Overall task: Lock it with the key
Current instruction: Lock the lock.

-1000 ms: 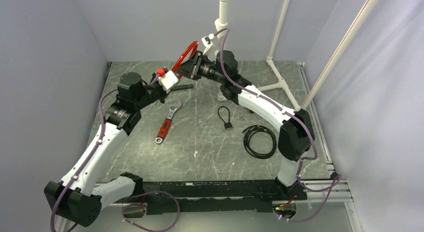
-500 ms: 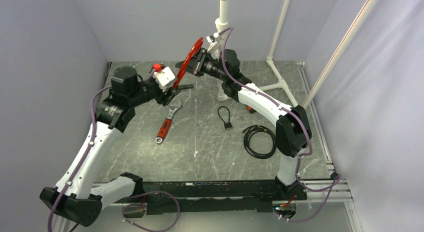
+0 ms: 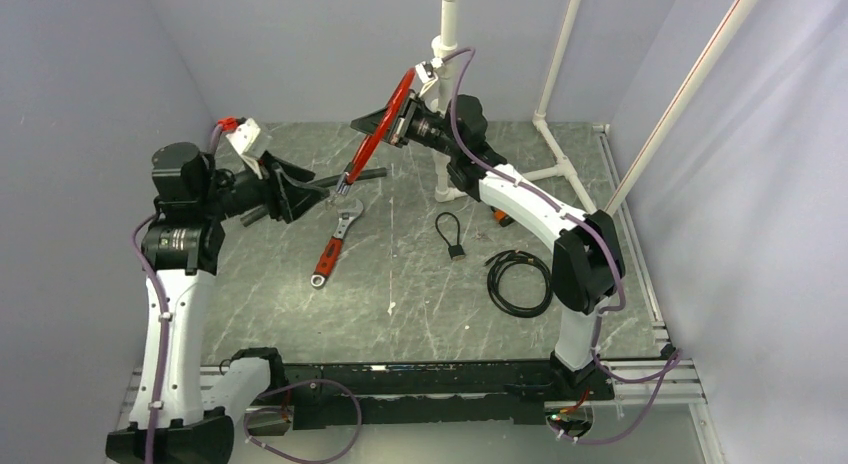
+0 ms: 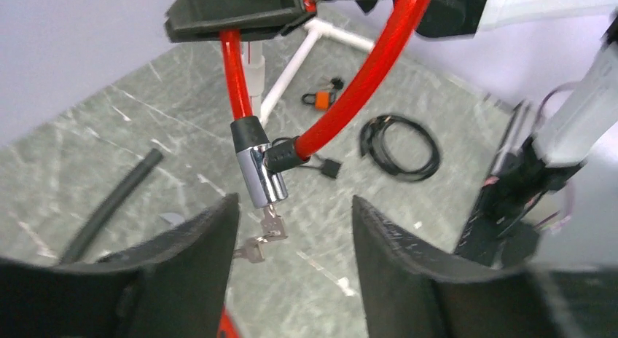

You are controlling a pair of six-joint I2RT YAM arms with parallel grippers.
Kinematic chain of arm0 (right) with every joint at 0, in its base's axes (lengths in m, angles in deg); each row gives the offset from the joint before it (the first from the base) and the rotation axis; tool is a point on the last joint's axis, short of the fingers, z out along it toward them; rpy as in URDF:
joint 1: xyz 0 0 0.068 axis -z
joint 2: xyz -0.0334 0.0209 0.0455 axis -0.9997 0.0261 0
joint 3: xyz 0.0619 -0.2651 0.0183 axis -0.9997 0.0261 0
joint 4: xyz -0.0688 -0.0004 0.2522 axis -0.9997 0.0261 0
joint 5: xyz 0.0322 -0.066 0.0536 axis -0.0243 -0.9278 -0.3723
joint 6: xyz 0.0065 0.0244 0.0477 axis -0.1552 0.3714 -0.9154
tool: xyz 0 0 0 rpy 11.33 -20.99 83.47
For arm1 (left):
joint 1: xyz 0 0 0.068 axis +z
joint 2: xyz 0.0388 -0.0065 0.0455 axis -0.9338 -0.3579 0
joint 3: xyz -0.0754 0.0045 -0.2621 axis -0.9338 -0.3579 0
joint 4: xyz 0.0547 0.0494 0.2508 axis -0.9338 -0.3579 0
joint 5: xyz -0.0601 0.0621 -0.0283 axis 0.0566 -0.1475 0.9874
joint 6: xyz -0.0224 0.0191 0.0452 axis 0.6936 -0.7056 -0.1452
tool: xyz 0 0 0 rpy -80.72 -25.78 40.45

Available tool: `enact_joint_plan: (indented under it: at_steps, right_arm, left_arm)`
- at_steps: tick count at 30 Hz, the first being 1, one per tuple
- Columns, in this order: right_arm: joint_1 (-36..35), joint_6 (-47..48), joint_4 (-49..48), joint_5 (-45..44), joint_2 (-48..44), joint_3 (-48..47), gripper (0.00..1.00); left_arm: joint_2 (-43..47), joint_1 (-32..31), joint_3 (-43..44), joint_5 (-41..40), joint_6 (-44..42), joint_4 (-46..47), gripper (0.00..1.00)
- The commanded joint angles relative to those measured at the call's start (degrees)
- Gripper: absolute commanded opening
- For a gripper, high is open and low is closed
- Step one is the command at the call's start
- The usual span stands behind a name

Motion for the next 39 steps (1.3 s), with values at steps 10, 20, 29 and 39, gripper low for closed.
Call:
enact_joint_plan:
  at_steps: [10,20,29,39]
  right_arm:
    - [2.82,-0.75,-3.22,-5.48,-9.72,3.00,0.00]
    - [2.30,0.53,-3.18,-5.18,-9.58,2.78,0.00]
    - [0.73,-0.04,-4.42,-4.92,-7.63,1.07,0.00]
    - [0.31,-0.27,-5.50,-4.24,-5.68,-0.83,0.00]
  left_arm:
    - [3.81,4.50,-8.02,5.98,0.18,3.56,0.50]
    - [1.40,-4.85,-7.62,-0.56,-4.03,1.80,0.55]
    - [-1.35,-6.86,-5.62,-10.73,-1.35,-1.00,0.39]
    - [0.96,-6.01,-7.18,-7.14,7.37,0.38,0.00]
